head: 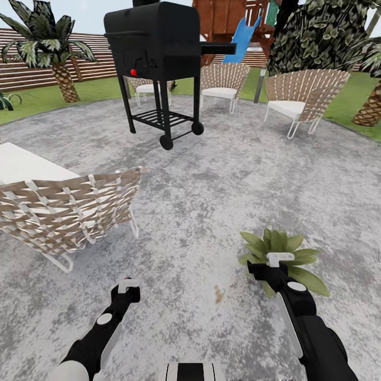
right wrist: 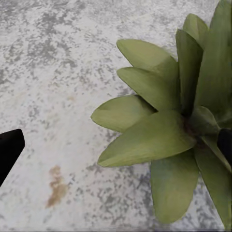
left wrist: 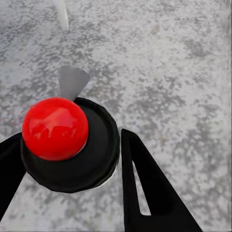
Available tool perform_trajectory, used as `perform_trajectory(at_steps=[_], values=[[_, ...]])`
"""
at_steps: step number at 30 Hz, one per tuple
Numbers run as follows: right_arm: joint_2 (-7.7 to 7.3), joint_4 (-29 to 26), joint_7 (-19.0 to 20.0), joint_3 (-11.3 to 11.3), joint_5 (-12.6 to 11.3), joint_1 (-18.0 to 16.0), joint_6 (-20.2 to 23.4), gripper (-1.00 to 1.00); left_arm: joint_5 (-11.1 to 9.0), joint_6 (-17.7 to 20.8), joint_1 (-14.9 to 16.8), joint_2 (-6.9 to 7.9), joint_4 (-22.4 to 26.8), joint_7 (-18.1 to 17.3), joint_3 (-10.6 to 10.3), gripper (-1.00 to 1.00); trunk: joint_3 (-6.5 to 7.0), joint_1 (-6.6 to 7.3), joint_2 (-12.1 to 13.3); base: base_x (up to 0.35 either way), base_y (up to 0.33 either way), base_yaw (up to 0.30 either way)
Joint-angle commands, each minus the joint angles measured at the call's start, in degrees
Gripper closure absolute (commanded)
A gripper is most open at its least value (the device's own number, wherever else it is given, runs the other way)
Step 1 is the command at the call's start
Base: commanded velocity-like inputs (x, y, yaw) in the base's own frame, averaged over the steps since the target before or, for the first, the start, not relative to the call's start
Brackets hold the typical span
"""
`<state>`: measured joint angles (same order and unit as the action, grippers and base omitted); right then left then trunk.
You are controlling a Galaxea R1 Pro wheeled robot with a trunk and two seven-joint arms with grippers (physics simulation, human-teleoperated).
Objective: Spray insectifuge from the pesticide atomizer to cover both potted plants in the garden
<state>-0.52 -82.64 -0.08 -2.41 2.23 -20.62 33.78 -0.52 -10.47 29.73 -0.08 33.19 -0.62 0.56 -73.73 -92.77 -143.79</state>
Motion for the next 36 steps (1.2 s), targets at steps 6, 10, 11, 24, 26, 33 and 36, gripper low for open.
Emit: perform_trajectory(at_steps=[6, 10, 11, 24, 26, 33, 36], values=[[-0.01, -0.1, 0.0, 0.0, 0.2, 0.0, 0.3, -1.0, 0.0, -0.2, 0.0, -0.01, 0.0, -0.1, 0.1, 1.0, -0.04, 0.01, 0.0, 0.0, 0.0, -0.3], [-0.01, -0.1, 0.0, 0.0, 0.2, 0.0, 0.3, -1.0, 0.0, -0.2, 0.0, -0.01, 0.0, -0.1, 0.1, 1.0, -0.04, 0.01, 0.0, 0.0, 0.0, -0.3], [-0.01, -0.1, 0.0, 0.0, 0.2, 0.0, 0.3, -1.0, 0.0, -0.2, 0.0, -0.01, 0.0, -0.1, 0.1, 1.0, -0.04, 0.01, 0.0, 0.0, 0.0, -0.3], [-0.01, 0.0, 0.0, 0.1, 0.2, 0.0, 0.3, -1.0, 0.0, -0.2, 0.0, -0.01, -0.1, -0.1, 0.1, 1.0, -0.04, 0.01, 0.0, 0.116, 0.114, -0.251], [-0.01, -0.1, 0.0, 0.1, 0.2, 0.0, 0.3, -1.0, 0.0, -0.2, 0.0, -0.01, -0.1, -0.1, 0.0, 1.0, -0.04, 0.01, 0.0, 0.222, 0.213, -0.026], [0.09, -0.1, 0.0, 0.0, 0.2, 0.0, 0.3, -1.0, 0.0, -0.2, 0.0, -0.01, -0.1, -0.1, 0.1, 1.0, -0.04, 0.01, 0.0, 0.06, 0.054, -0.157], [0.1, -0.1, 0.0, 0.0, 0.2, 0.0, 0.3, -1.0, 0.0, -0.2, 0.0, -0.01, -0.1, -0.1, 0.1, 1.0, -0.04, 0.01, 0.0, 0.004, 0.004, -0.258]])
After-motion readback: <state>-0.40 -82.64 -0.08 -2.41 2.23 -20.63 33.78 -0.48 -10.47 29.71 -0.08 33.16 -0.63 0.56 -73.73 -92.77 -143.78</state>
